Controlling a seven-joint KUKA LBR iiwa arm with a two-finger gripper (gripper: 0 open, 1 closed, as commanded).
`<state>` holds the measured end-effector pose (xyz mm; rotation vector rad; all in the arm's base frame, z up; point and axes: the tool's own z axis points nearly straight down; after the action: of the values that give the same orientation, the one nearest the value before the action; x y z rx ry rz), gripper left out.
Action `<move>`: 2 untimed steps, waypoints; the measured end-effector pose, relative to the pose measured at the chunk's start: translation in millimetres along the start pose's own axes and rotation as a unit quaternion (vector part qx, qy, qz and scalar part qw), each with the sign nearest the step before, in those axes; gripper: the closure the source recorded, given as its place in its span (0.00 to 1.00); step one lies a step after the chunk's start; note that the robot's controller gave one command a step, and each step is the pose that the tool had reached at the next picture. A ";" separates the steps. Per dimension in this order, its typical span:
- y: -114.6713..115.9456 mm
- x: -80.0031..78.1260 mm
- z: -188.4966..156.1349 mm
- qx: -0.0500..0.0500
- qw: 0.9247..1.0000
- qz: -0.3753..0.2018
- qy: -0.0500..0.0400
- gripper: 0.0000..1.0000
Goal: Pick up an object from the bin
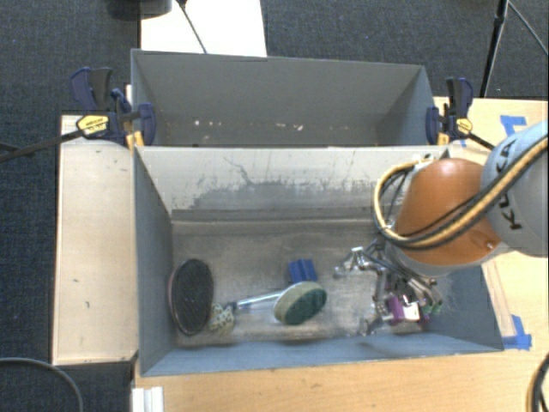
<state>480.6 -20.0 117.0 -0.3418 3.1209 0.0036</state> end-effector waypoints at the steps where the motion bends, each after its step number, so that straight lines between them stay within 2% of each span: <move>1: 62.7 -48.5 30.2 0.000 0.996 -0.091 -0.002 0.00; 2: 60.5 -48.7 28.5 0.001 0.996 -0.089 -0.003 1.00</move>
Offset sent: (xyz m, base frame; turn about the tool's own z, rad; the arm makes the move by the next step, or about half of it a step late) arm 0.0328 0.0687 -0.0297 -0.1802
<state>515.0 49.6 88.7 -0.6182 3.0725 0.0018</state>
